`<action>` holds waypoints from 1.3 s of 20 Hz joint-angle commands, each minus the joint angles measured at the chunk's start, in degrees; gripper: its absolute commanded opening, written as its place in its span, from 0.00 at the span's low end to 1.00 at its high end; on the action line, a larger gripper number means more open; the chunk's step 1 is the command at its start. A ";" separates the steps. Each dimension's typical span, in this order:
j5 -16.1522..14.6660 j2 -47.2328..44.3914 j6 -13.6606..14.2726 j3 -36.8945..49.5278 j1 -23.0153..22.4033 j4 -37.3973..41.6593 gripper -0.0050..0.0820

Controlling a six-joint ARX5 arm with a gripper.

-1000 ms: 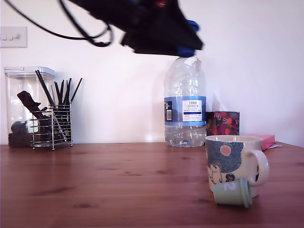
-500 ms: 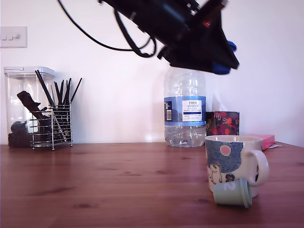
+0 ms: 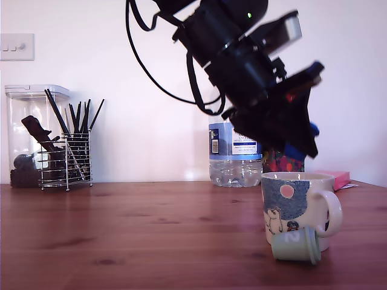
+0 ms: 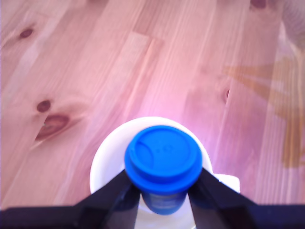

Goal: Pick up the coffee capsules from the table one by one and drop them inside the nearest coffee cup

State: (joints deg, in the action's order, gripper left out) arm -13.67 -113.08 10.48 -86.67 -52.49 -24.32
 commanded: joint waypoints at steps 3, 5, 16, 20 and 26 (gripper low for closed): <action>0.61 -1.40 0.48 -0.39 -0.35 -1.25 0.26; 0.66 -1.40 0.48 -0.39 -0.35 -1.68 0.26; 0.66 -1.40 0.50 -0.39 -0.46 -1.36 0.55; 0.61 -1.40 0.57 -0.39 -0.44 -1.33 0.58; 0.55 -0.85 0.50 -0.46 -0.44 -1.40 0.47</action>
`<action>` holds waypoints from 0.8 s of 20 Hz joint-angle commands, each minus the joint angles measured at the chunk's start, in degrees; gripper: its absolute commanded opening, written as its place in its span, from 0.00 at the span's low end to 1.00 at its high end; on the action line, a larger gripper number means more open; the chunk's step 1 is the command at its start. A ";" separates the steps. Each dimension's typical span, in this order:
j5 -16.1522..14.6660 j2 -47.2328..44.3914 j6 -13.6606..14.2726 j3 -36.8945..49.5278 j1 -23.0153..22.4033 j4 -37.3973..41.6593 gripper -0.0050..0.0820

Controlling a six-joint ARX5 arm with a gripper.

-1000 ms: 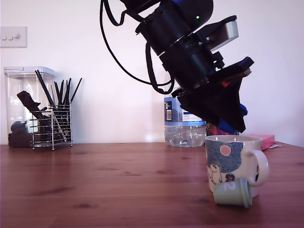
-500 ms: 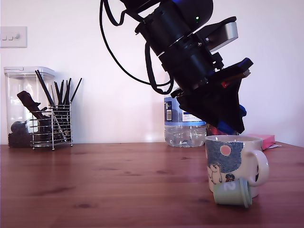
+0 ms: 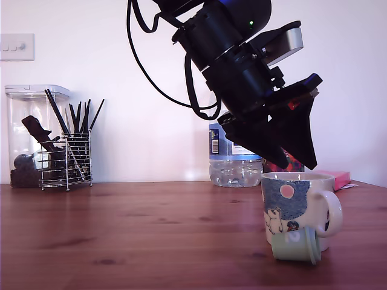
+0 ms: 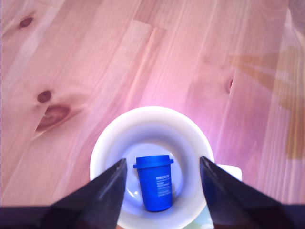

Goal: Pick up the coffee capsules from the table one by one and drop them inside the nearest coffee cup

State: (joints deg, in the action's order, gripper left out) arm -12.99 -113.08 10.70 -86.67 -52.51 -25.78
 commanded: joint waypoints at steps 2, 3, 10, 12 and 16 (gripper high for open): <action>-0.50 0.17 0.28 -0.46 -0.39 0.15 0.31; -1.09 0.87 0.37 -0.46 -0.39 0.20 0.17; -5.29 4.44 1.36 0.11 0.11 1.92 0.04; -6.05 6.01 1.31 2.40 0.77 5.66 0.04; -6.32 12.28 0.87 12.31 2.08 14.97 0.04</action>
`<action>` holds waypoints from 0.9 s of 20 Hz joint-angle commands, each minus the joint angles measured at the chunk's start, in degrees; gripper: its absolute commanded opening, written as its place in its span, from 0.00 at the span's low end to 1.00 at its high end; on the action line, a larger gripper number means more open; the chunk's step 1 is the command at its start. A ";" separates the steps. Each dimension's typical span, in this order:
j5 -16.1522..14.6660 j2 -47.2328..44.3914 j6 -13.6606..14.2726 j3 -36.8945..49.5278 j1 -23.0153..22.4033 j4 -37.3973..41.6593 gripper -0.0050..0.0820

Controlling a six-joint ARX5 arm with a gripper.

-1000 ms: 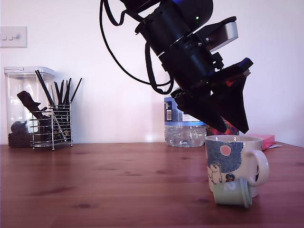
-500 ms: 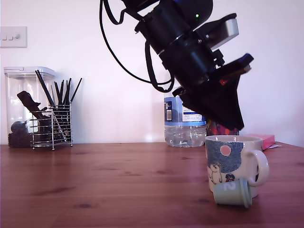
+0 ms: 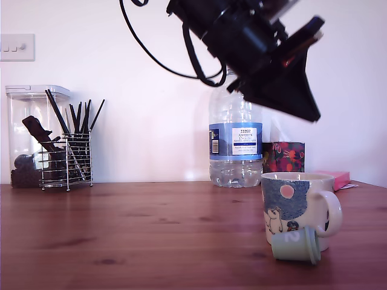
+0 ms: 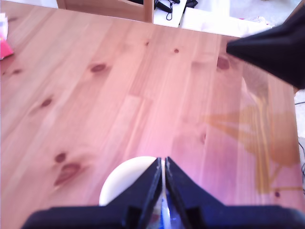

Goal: Pick up the coffee capsules from the table one by one and drop them inside the nearest coffee cup

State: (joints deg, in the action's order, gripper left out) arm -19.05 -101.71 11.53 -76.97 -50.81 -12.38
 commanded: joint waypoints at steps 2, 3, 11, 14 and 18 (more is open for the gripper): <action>-1.73 5.51 0.04 9.75 1.18 7.50 0.04; -3.17 7.93 0.00 13.75 1.60 11.19 0.04; -7.13 21.66 -3.67 40.11 3.34 32.54 0.04; -7.67 22.69 -5.25 45.88 3.34 36.79 0.04; -7.50 22.58 -5.40 46.80 3.34 36.00 0.04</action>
State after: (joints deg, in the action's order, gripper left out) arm -26.50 -79.55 6.31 -30.30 -47.53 23.07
